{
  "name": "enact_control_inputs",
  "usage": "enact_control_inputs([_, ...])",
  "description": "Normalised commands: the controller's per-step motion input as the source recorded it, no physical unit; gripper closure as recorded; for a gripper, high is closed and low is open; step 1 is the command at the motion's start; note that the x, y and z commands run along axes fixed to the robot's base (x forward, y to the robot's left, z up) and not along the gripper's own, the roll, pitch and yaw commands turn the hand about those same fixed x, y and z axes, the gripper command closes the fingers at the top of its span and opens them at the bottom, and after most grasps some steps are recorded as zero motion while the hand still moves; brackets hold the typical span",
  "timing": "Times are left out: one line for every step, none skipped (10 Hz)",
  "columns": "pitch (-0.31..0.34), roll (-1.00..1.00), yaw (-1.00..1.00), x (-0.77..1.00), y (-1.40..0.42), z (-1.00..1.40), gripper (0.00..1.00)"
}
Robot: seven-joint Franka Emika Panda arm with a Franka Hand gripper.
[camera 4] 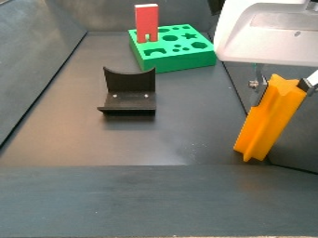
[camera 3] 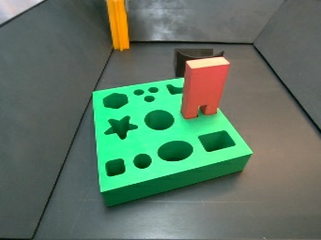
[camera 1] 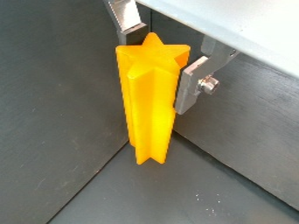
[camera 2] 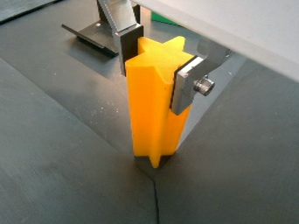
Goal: Pick up the star object. Move up. Move to above the board. Insert the star object.
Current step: Pick up the star object, then move up.
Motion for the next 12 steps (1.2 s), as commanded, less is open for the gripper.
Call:
enact_control_inputs([0.000,0.00,0.00,0.00,0.00,0.00,1.00])
enact_control_inputs([0.000,0.00,0.00,0.00,0.00,0.00,1.00])
enact_control_inputs([0.000,0.00,0.00,0.00,0.00,0.00,1.00])
enact_control_inputs([0.000,0.00,0.00,0.00,0.00,0.00,1.00])
enact_control_inputs([0.000,0.00,0.00,0.00,0.00,0.00,1.00])
enact_control_inputs([0.000,0.00,0.00,0.00,0.00,0.00,1.00])
enact_control_inputs([0.000,0.00,0.00,0.00,0.00,0.00,1.00])
enact_control_inputs([0.000,0.00,0.00,0.00,0.00,0.00,1.00])
enact_control_inputs([0.000,0.00,0.00,0.00,0.00,0.00,1.00])
enact_control_inputs([0.000,0.00,0.00,0.00,0.00,0.83,1.00])
enact_control_inputs([0.059,0.01,-0.02,0.03,-0.05,0.74,1.00])
enact_control_inputs([0.086,0.03,-0.01,0.02,-0.03,0.64,1.00])
